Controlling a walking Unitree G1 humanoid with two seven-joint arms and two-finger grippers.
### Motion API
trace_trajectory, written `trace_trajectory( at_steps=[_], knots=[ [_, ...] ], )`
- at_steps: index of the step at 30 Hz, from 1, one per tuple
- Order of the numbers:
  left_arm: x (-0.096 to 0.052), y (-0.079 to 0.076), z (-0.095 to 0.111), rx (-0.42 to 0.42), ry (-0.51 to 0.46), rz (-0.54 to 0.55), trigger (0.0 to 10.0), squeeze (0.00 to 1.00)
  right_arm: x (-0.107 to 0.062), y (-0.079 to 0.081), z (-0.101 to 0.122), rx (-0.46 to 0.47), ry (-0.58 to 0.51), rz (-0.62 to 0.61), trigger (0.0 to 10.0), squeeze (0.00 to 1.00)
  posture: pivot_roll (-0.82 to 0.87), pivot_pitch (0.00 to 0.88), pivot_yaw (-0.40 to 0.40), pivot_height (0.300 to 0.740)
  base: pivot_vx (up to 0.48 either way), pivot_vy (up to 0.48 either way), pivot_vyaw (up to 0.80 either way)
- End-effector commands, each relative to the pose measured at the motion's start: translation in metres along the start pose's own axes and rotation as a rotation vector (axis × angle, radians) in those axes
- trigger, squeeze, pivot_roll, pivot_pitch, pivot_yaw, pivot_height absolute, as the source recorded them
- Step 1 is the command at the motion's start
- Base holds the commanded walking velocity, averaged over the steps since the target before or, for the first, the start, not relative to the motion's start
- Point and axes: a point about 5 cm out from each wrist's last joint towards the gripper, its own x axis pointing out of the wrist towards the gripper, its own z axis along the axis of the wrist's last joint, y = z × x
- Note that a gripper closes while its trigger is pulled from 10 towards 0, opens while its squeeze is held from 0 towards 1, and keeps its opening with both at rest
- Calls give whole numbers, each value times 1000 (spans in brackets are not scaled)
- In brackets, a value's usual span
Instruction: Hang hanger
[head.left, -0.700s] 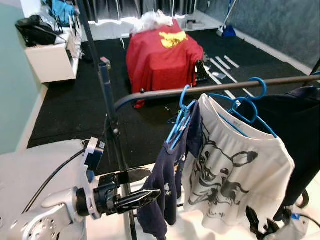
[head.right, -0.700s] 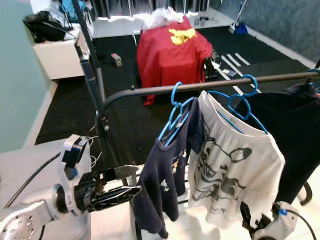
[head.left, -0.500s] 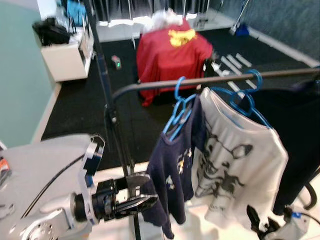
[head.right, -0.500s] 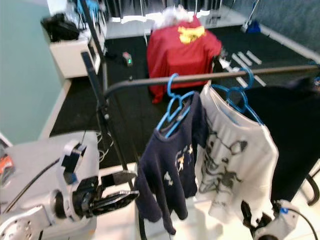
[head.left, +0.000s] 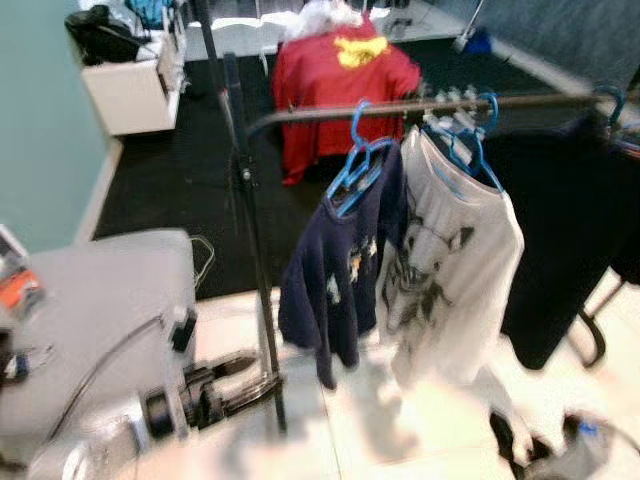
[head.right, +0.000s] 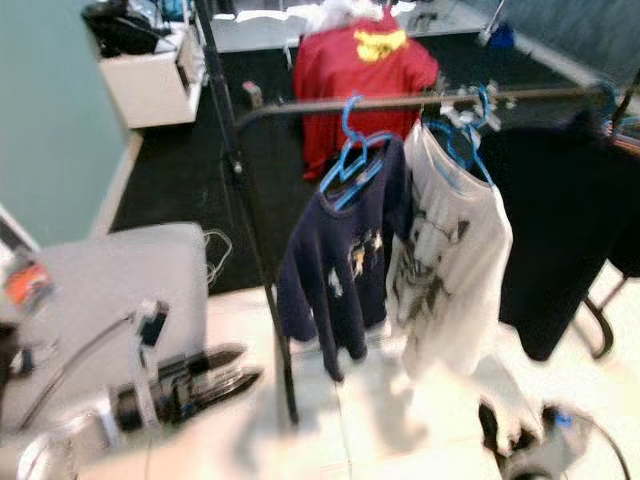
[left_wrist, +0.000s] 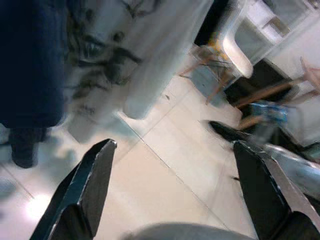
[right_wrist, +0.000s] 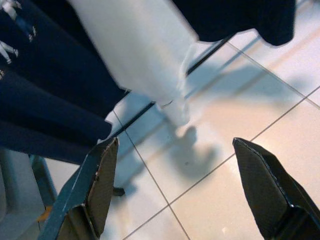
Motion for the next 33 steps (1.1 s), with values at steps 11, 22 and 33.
trace_trajectory(
  at_steps=[11, 22, 33],
  knots=[
    [-12, 55, -40, 2, 31, 497, 10000, 0, -1, 1, -2, 5, 6, -3, 10000, 0, -88, 94, -5, 740, 0, -266, 0],
    [1, 78, -67, -3, 117, 729, 10000, 0, 10, 11, 33, -101, -111, 64, 10000, 0, -84, 83, -14, 740, 0, -474, 0],
    [12, 80, -74, -46, 135, 764, 10000, 0, 12, 111, 150, -180, -434, 550, 10000, 0, -107, 72, -7, 740, 0, -72, 0]
  ],
)
